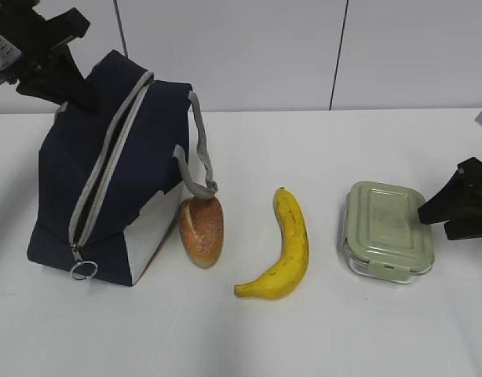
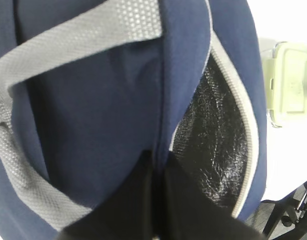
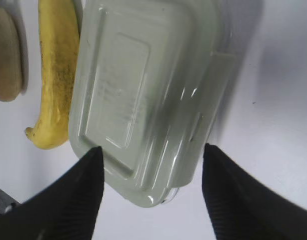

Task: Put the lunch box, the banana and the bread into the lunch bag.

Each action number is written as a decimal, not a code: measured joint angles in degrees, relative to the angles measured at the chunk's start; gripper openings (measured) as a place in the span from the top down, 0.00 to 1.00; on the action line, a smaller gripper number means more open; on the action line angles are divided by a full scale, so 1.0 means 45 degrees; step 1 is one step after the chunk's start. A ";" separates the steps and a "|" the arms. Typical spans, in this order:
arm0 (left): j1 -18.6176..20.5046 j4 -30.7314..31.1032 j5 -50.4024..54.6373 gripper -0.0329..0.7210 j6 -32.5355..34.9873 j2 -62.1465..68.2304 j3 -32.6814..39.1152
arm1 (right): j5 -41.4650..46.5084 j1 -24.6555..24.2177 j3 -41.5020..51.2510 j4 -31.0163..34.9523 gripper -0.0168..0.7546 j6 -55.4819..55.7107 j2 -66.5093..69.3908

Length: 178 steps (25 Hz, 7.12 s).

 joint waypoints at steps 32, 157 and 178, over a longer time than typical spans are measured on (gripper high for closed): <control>0.0001 0.0000 0.0003 0.96 0.0099 0.0000 0.0000 | 0.1637 -0.1590 -0.0093 0.2891 0.13 -0.2959 0.2058; 0.0012 -0.1897 -0.0064 0.96 0.0099 0.0241 0.0000 | 0.0559 0.7559 -0.7294 0.2698 0.48 0.6517 0.2602; 0.0012 -0.1794 -0.0052 0.96 0.0151 0.0245 0.0000 | -0.1308 1.0283 -1.0524 -0.0634 0.48 0.9557 0.4495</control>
